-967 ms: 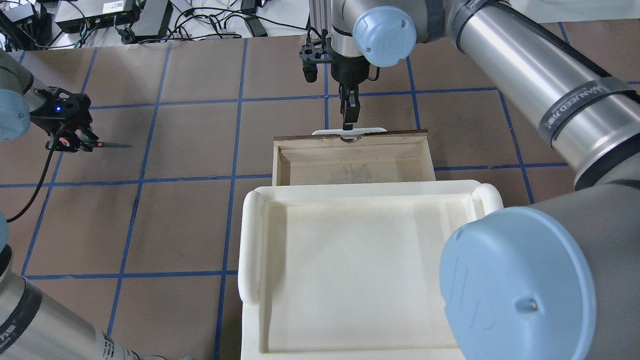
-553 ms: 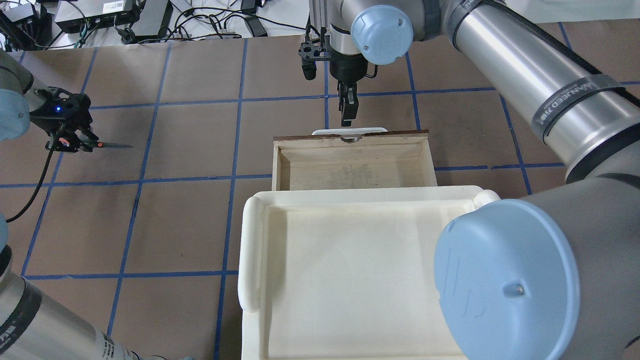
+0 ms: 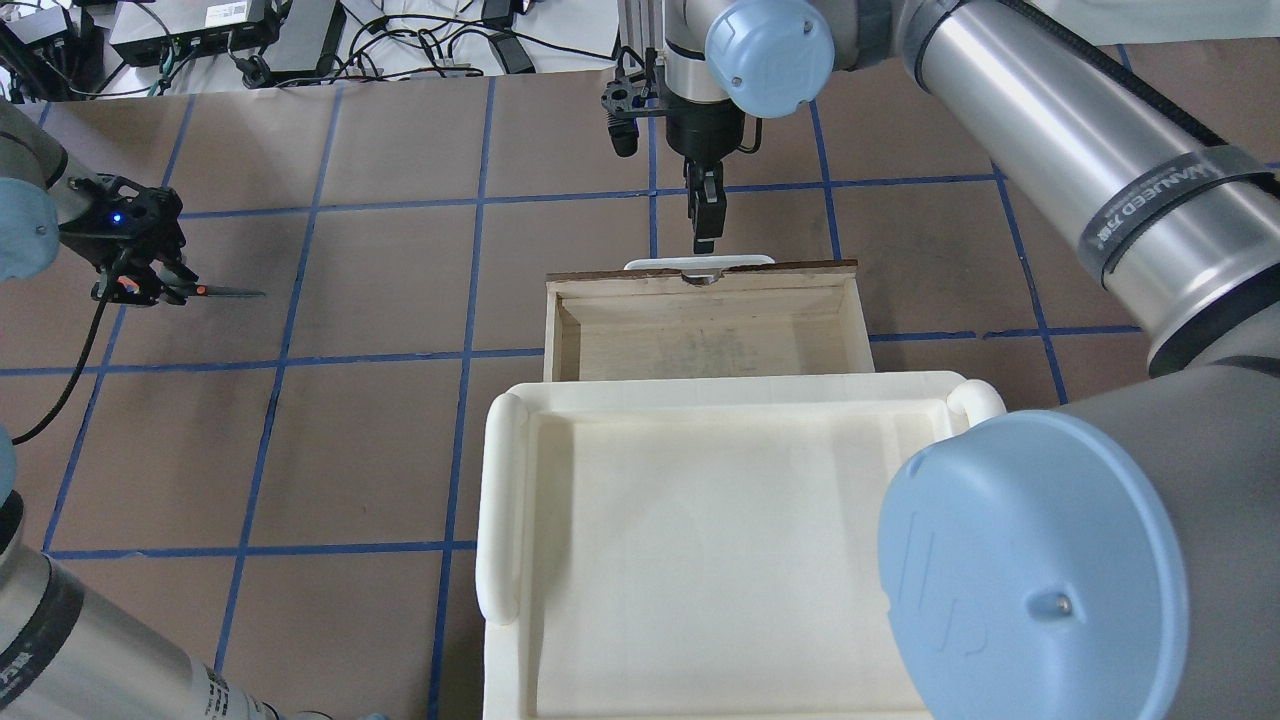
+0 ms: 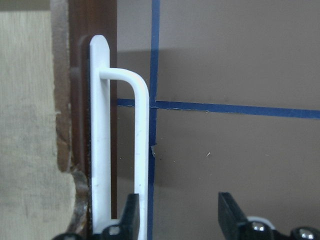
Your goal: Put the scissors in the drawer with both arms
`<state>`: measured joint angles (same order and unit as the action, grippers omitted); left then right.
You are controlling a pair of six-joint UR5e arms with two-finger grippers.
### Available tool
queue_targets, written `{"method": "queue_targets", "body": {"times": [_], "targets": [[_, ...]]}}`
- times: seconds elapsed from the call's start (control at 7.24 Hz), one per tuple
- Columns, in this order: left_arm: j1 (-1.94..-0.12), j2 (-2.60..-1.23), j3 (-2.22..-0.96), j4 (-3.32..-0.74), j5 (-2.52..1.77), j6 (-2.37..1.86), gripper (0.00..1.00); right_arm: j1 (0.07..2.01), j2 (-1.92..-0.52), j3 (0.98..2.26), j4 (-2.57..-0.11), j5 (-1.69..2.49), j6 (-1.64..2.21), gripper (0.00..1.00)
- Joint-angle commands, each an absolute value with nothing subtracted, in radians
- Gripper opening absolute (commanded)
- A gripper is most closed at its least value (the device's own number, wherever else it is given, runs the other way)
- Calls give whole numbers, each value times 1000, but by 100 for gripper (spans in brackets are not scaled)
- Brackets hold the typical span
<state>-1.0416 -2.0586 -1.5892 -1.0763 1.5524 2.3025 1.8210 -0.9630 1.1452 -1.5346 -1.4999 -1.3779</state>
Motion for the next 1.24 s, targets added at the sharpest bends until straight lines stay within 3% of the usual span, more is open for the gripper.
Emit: {"method": "queue_targets", "body": {"times": [0.0,1.11], "targets": [[-1046,-2045,-1589,-1103,1552,2298,0,1822,-977,1172,-1508,-1502,-1382,61],[-1054,-2037,-1588,-1108,1554,2298,0,1822,-963,1204,-1629,-1500,-1414,58]]}}
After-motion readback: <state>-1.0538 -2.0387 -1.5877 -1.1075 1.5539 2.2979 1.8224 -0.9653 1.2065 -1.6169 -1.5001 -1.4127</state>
